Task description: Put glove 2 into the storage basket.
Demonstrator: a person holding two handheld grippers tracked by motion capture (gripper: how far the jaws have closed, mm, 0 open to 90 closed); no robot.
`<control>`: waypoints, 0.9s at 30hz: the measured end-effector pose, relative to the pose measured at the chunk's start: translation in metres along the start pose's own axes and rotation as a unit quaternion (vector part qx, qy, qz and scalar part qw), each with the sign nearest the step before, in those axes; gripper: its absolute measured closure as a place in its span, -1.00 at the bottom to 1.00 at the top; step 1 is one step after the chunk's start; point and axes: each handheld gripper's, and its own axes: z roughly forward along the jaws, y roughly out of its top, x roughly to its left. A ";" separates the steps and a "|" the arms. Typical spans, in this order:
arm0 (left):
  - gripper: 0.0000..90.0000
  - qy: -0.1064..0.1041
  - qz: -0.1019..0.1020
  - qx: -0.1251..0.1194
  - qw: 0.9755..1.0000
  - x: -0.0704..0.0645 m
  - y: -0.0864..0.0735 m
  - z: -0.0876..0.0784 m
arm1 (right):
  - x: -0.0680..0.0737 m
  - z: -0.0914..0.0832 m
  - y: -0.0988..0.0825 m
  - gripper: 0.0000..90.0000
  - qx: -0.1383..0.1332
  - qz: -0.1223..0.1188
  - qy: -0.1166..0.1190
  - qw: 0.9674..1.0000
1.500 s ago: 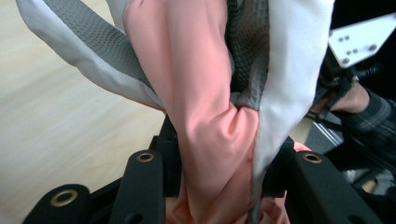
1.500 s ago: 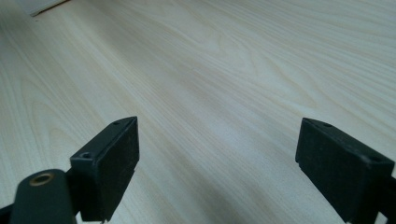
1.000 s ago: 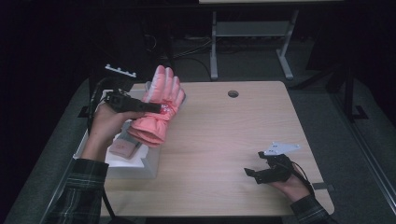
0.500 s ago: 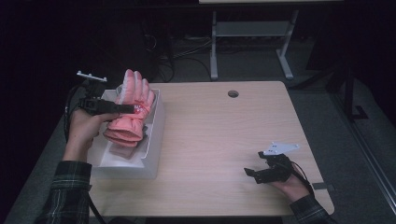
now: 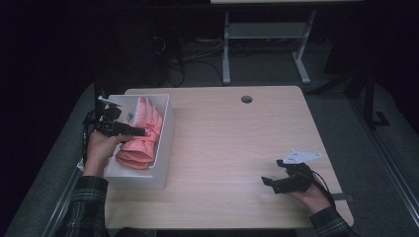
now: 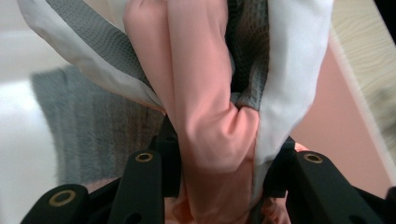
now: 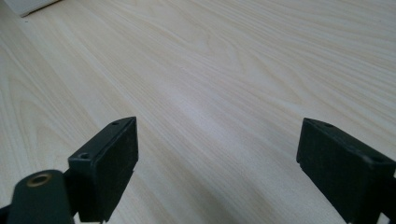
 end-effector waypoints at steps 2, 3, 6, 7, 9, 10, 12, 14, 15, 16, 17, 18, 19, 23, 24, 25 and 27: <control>0.32 0.006 -0.004 0.011 1.000 0.003 -0.003 0.009 | 0.001 0.000 0.000 -0.72 -0.002 -0.003 0.000 1.000; 0.32 0.010 -0.003 0.018 1.000 0.005 -0.004 0.013 | 0.002 -0.001 0.000 -0.73 0.000 -0.004 -0.002 1.000; 0.31 -0.001 -0.009 0.024 1.000 0.008 -0.009 0.023 | 0.002 -0.002 -0.001 -0.73 0.000 -0.001 -0.004 1.000; 0.29 -0.008 -0.009 0.025 1.000 0.008 -0.010 0.026 | 0.002 -0.003 -0.001 -0.73 -0.001 -0.002 -0.005 1.000; 0.29 -0.015 -0.006 0.033 0.999 0.007 -0.013 0.032 | 0.002 -0.003 -0.001 -0.73 -0.001 -0.001 -0.007 1.000; 0.27 -0.013 -0.005 0.035 0.999 0.006 -0.014 0.034 | 0.002 -0.003 -0.001 -0.73 -0.003 0.000 -0.006 1.000; 0.19 -0.015 -0.001 0.036 0.999 0.007 -0.015 0.036 | 0.003 -0.002 -0.001 -0.73 0.000 -0.001 -0.006 1.000; 0.03 -0.014 0.003 0.029 0.999 0.007 -0.016 0.036 | 0.004 -0.002 -0.001 -0.73 0.002 -0.002 -0.006 1.000; -0.06 -0.011 0.005 0.029 0.999 0.007 -0.016 0.035 | 0.004 -0.002 -0.001 -0.73 0.002 -0.003 -0.006 1.000; -0.17 -0.009 0.012 0.032 0.999 0.006 -0.016 0.034 | 0.004 -0.002 -0.001 -0.73 0.001 -0.004 -0.007 1.000; -0.22 -0.006 0.019 0.033 0.999 0.005 -0.016 0.033 | 0.004 -0.002 -0.001 -0.73 0.001 -0.004 -0.006 1.000; -0.31 0.000 0.025 0.032 0.999 0.003 -0.017 0.032 | 0.004 -0.002 -0.001 -0.73 0.001 -0.004 -0.007 1.000; -0.40 0.005 0.031 0.032 0.999 0.002 -0.017 0.030 | 0.004 -0.002 -0.001 -0.73 0.002 -0.004 -0.006 1.000; -0.64 0.014 0.034 0.012 0.999 -0.002 -0.014 0.018 | 0.005 -0.002 0.000 -0.73 0.003 -0.004 -0.004 1.000; -0.64 0.015 0.037 0.007 0.999 -0.003 -0.013 0.014 | 0.005 -0.002 0.000 -0.73 0.003 -0.004 -0.004 1.000; -0.66 0.014 0.035 0.002 0.999 -0.003 -0.012 0.010 | 0.005 -0.001 0.000 -0.73 0.003 -0.005 -0.004 1.000; -0.66 0.013 0.037 -0.012 0.999 -0.005 -0.010 0.001 | 0.006 0.000 0.001 -0.73 0.005 -0.006 -0.004 1.000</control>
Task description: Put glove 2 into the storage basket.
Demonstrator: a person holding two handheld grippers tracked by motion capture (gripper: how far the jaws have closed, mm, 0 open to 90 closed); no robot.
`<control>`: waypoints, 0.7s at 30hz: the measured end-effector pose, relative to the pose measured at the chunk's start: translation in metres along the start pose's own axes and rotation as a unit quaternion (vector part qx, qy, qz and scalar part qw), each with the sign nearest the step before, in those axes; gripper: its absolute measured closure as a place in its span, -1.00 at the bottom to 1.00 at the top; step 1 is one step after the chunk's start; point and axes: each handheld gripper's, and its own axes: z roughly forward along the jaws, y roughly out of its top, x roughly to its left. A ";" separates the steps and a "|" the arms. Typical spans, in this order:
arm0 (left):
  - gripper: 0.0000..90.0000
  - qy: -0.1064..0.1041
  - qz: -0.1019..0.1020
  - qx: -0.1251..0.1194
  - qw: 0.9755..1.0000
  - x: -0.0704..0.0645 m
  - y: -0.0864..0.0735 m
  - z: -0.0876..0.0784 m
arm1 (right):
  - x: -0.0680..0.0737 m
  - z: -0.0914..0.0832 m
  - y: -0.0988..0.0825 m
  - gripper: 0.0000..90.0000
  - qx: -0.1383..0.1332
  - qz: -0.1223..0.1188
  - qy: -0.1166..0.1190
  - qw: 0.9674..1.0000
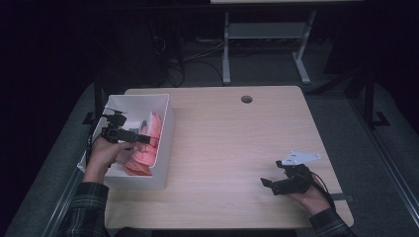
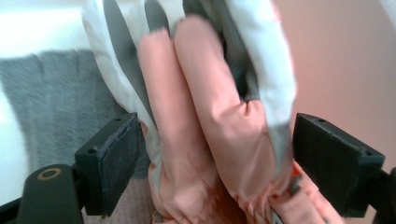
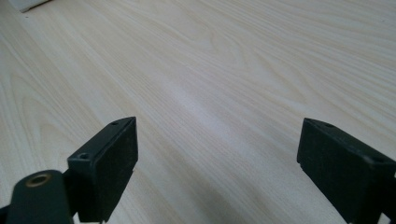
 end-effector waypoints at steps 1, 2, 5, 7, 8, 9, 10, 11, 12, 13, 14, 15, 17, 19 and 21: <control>-0.66 0.001 0.003 -0.006 1.000 -0.001 0.002 -0.005 | 0.000 0.000 0.000 -0.73 0.001 -0.002 -0.001 1.000; -0.66 0.003 0.006 -0.009 1.000 -0.001 0.003 -0.009 | 0.001 0.000 0.001 -0.73 0.000 0.000 -0.001 1.000; -0.66 0.000 0.008 -0.025 1.000 -0.006 0.008 -0.021 | 0.001 0.001 0.001 -0.73 0.001 0.004 -0.002 1.000; -0.66 0.002 0.019 -0.034 0.999 -0.012 0.013 -0.029 | 0.001 0.001 0.001 -0.73 0.003 0.004 -0.003 1.000; -0.66 0.000 0.021 -0.042 0.999 -0.016 0.015 -0.032 | 0.001 0.001 0.001 -0.73 0.003 0.005 -0.003 1.000; -0.66 -0.002 0.027 -0.048 0.998 -0.021 0.017 -0.035 | 0.001 0.001 0.001 -0.73 0.002 0.004 -0.003 1.000; -0.66 -0.003 0.038 -0.053 0.998 -0.029 0.019 -0.039 | 0.001 0.000 0.001 -0.73 0.000 0.002 -0.003 1.000; -0.66 -0.005 0.043 -0.057 0.997 -0.033 0.020 -0.041 | 0.000 0.000 0.000 -0.73 0.000 0.001 -0.002 1.000; -0.66 -0.009 0.051 -0.062 0.997 -0.040 0.021 -0.042 | 0.000 0.000 0.000 -0.73 0.000 0.003 -0.002 1.000; -0.66 -0.012 0.054 -0.067 0.996 -0.046 0.022 -0.043 | 0.000 0.000 0.000 -0.73 0.000 0.002 -0.003 1.000; -0.66 -0.013 0.065 -0.072 0.995 -0.055 0.023 -0.043 | 0.000 -0.001 0.000 -0.73 0.002 0.004 -0.002 1.000; -0.65 -0.017 0.073 -0.073 0.994 -0.062 0.024 -0.043 | 0.000 -0.001 0.000 -0.73 -0.001 0.002 -0.002 1.000; -0.65 -0.022 0.093 -0.076 0.993 -0.076 0.026 -0.042 | 0.000 -0.002 0.000 -0.72 -0.002 0.001 -0.002 1.000; -0.65 -0.027 0.110 -0.079 0.990 -0.090 0.029 -0.039 | 0.001 -0.001 0.000 -0.72 -0.001 0.002 -0.001 1.000; -0.65 -0.034 0.124 -0.077 0.989 -0.103 0.031 -0.036 | 0.001 -0.001 0.000 -0.72 0.001 -0.001 -0.001 1.000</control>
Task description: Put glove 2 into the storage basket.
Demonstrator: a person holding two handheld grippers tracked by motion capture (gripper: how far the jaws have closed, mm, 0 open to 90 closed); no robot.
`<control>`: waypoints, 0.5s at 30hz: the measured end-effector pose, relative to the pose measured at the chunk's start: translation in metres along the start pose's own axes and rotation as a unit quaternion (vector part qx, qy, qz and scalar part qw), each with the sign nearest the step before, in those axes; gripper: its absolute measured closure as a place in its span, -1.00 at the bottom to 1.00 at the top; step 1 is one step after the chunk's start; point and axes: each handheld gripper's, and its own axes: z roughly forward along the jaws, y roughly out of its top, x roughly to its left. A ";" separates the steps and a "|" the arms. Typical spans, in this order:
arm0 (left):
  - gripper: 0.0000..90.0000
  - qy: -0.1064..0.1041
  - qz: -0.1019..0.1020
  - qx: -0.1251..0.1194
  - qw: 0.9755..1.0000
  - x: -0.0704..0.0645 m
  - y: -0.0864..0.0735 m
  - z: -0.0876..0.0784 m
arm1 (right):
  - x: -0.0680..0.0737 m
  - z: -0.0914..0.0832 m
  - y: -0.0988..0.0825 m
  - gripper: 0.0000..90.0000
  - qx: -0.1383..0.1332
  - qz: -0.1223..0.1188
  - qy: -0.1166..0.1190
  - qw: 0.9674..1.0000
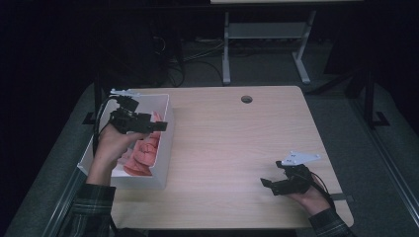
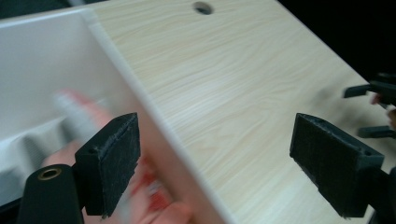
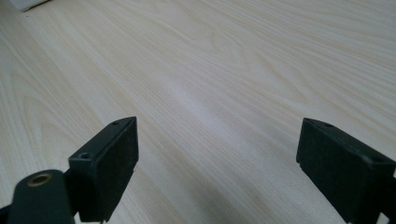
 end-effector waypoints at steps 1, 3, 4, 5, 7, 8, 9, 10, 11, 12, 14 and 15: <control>-0.65 -0.005 0.010 -0.002 1.000 -0.008 0.003 0.003 | 0.000 0.000 0.000 -0.72 0.000 0.000 0.000 1.000; -0.65 -0.013 0.028 -0.001 1.000 -0.023 0.006 0.010 | 0.000 0.000 0.000 -0.72 0.000 0.001 0.000 1.000; -0.65 -0.017 0.033 -0.001 0.999 -0.028 0.007 0.012 | -0.001 0.000 0.000 -0.72 -0.002 0.001 0.001 1.000; -0.65 -0.020 0.039 0.001 0.999 -0.034 0.009 0.015 | -0.001 0.001 0.000 -0.72 -0.004 0.002 0.003 1.000; -0.65 -0.023 0.054 0.004 0.998 -0.045 0.010 0.021 | -0.001 0.001 0.000 -0.72 -0.004 0.001 0.003 1.000; -0.65 -0.028 0.058 0.001 0.998 -0.052 0.010 0.026 | -0.001 0.001 0.000 -0.72 -0.004 0.003 0.004 1.000; -0.65 -0.030 0.067 0.002 0.997 -0.059 0.010 0.031 | -0.001 0.000 0.000 -0.72 -0.004 0.002 0.003 1.000; -0.65 -0.033 0.073 0.006 0.997 -0.063 0.009 0.034 | -0.001 0.000 0.000 -0.71 -0.002 0.001 0.003 1.000; -0.65 -0.037 0.078 0.007 0.996 -0.068 0.009 0.040 | -0.001 0.000 0.000 -0.71 -0.002 0.002 0.003 1.000; -0.65 -0.039 0.084 0.011 0.996 -0.073 0.007 0.046 | -0.001 0.000 0.000 -0.72 -0.002 0.001 0.003 1.000; -0.65 -0.047 0.091 0.011 0.995 -0.081 0.005 0.056 | -0.001 0.000 -0.001 -0.72 -0.003 0.003 0.005 1.000; -0.65 -0.050 0.095 0.009 0.994 -0.084 0.003 0.062 | -0.001 0.000 -0.001 -0.72 -0.003 0.002 0.005 1.000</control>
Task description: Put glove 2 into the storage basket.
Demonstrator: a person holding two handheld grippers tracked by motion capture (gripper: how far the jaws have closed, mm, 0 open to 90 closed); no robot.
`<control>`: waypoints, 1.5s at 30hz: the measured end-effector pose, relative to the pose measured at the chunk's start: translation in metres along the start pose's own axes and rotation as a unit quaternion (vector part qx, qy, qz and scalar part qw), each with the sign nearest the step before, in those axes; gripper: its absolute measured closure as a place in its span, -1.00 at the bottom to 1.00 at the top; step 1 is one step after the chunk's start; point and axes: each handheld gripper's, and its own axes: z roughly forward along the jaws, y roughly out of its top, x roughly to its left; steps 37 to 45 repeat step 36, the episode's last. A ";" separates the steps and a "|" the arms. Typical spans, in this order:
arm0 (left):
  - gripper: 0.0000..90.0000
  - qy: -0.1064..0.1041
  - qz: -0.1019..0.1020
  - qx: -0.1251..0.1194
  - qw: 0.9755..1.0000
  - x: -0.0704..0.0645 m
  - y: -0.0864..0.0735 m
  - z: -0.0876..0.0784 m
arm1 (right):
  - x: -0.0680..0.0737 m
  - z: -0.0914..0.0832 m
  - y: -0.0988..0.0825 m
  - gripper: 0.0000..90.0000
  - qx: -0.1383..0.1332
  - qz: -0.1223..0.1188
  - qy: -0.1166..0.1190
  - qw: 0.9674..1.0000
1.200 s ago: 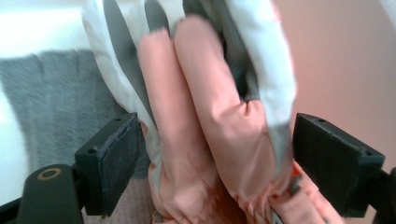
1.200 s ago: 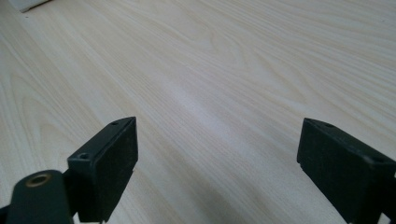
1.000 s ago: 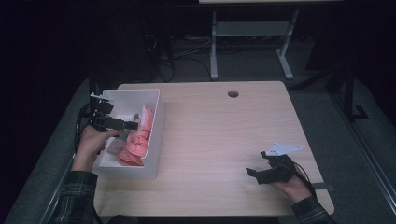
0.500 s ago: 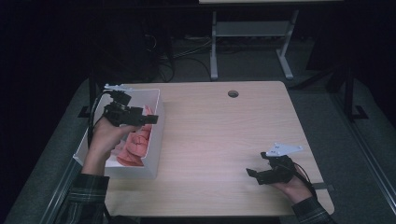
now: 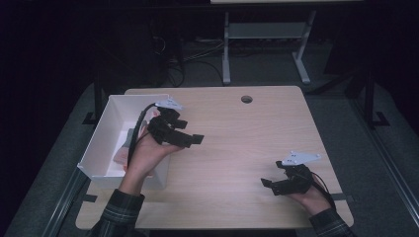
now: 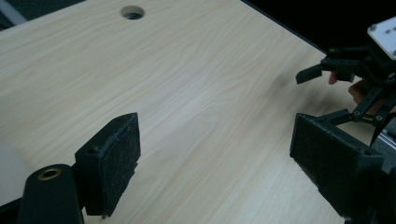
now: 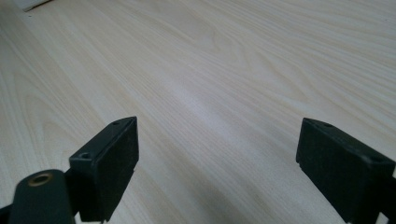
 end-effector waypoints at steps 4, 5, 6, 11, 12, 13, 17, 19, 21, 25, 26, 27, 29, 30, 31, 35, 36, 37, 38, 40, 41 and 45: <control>-0.65 -0.008 0.022 0.013 1.000 -0.010 -0.005 0.022 | 0.000 0.000 0.000 -0.71 0.001 -0.002 0.001 1.000; -0.65 -0.011 0.026 0.017 0.999 -0.013 -0.007 0.027 | -0.001 0.000 0.000 -0.71 0.003 -0.003 0.000 1.000; -0.65 -0.010 0.029 0.025 0.999 -0.016 -0.009 0.032 | -0.001 0.000 0.000 -0.71 0.004 -0.004 0.000 1.000; -0.65 -0.021 0.048 0.042 0.998 -0.025 -0.022 0.057 | -0.001 0.001 -0.001 -0.70 0.005 -0.007 0.003 1.000; -0.65 -0.025 0.050 0.047 0.997 -0.027 -0.027 0.064 | 0.000 0.001 -0.001 -0.70 0.004 -0.006 0.006 1.000; -0.65 -0.026 0.054 0.047 0.997 -0.028 -0.030 0.067 | 0.000 0.002 -0.001 -0.70 0.007 -0.008 0.005 1.000; -0.65 -0.031 0.066 0.058 0.996 -0.033 -0.045 0.086 | 0.000 0.003 -0.002 -0.70 0.006 -0.010 0.006 1.000; -0.65 -0.032 0.069 0.063 0.995 -0.035 -0.052 0.093 | 0.000 0.003 -0.002 -0.70 0.006 -0.010 0.006 1.000; -0.65 -0.032 0.075 0.064 0.995 -0.037 -0.060 0.101 | 0.000 0.003 -0.002 -0.71 0.006 -0.010 0.007 1.000; -0.65 -0.034 0.088 0.080 0.992 -0.038 -0.073 0.113 | 0.001 0.005 -0.003 -0.71 0.008 -0.013 0.004 1.000; -0.65 -0.034 0.087 0.077 0.993 -0.038 -0.075 0.115 | 0.001 0.006 -0.003 -0.71 0.010 -0.014 0.003 1.000; -0.65 -0.035 0.091 0.079 0.992 -0.037 -0.076 0.116 | 0.001 0.006 -0.004 -0.72 0.010 -0.015 0.003 1.000; -0.65 -0.036 0.093 0.079 0.992 -0.037 -0.078 0.117 | 0.001 0.006 -0.003 -0.72 0.012 -0.016 0.003 1.000; -0.65 -0.036 0.096 0.080 0.991 -0.036 -0.079 0.118 | 0.001 0.006 -0.003 -0.72 0.011 -0.016 0.003 1.000; -0.65 -0.037 0.098 0.081 0.991 -0.036 -0.079 0.118 | 0.001 0.006 -0.003 -0.72 0.012 -0.017 0.002 1.000; -0.65 -0.036 0.100 0.078 0.991 -0.034 -0.081 0.117 | 0.001 0.006 -0.003 -0.73 0.014 -0.016 0.001 1.000; -0.65 -0.036 0.100 0.078 0.991 -0.033 -0.082 0.116 | 0.001 0.007 -0.004 -0.73 0.014 -0.016 0.001 1.000; -0.65 -0.036 0.100 0.078 0.991 -0.033 -0.082 0.116 | 0.001 0.007 -0.004 -0.73 0.014 -0.016 0.001 1.000; -0.65 -0.036 0.100 0.078 0.991 -0.033 -0.082 0.116 | 0.001 0.007 -0.004 -0.73 0.014 -0.016 0.001 1.000; -0.65 -0.036 0.100 0.078 0.991 -0.033 -0.082 0.116 | 0.001 0.007 -0.004 -0.73 0.014 -0.016 0.001 1.000; -0.65 -0.036 0.100 0.078 0.991 -0.033 -0.082 0.116 | 0.001 0.007 -0.004 -0.73 0.014 -0.016 0.001 1.000; -0.65 -0.036 0.100 0.078 0.991 -0.033 -0.082 0.116 | 0.001 0.007 -0.004 -0.73 0.014 -0.016 0.001 1.000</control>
